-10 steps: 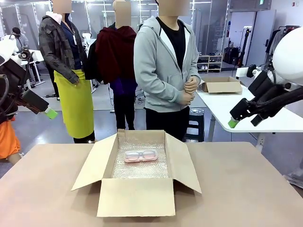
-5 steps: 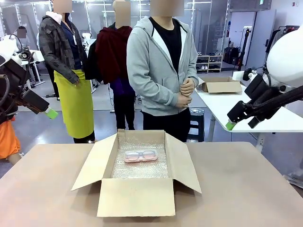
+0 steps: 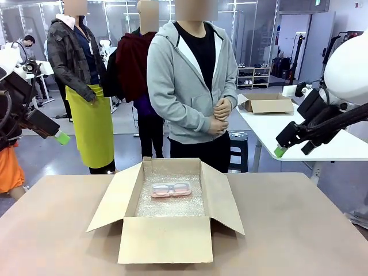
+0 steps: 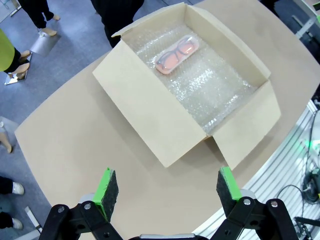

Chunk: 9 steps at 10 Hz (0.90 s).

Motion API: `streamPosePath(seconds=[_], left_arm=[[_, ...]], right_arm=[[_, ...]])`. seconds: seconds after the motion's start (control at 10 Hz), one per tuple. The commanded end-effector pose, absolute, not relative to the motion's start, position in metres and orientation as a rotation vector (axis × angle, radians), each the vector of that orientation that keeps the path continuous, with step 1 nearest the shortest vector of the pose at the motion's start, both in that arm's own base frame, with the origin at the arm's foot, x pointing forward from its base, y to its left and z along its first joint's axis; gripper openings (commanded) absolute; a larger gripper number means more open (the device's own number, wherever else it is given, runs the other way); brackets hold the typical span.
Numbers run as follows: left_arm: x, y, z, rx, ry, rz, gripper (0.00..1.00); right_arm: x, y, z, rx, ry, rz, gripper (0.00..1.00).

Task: Pack the glasses set securely to prepare it for shipping.
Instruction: Put the Glasses case from the right side of the table into the Package Box.

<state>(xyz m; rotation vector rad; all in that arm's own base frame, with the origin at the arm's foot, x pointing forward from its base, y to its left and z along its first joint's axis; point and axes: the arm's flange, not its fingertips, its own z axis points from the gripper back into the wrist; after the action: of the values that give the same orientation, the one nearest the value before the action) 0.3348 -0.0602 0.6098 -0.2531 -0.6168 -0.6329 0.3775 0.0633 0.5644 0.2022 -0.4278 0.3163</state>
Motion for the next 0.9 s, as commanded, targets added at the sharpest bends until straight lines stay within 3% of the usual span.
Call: streamPosePath(seconds=[0.0,0.8], left_arm=[[0.3339,-0.0589,0.6111,-0.266,-0.622,-0.639,1.0],[0.3339,-0.0589,0.6111,-0.266,-0.622,-0.639,1.0]], right_arm=[[0.3788,0.0632,0.5659,0.198,-0.432,0.327,1.0],[0.3788,0.0632,0.5659,0.198,-0.432,0.327,1.0]])
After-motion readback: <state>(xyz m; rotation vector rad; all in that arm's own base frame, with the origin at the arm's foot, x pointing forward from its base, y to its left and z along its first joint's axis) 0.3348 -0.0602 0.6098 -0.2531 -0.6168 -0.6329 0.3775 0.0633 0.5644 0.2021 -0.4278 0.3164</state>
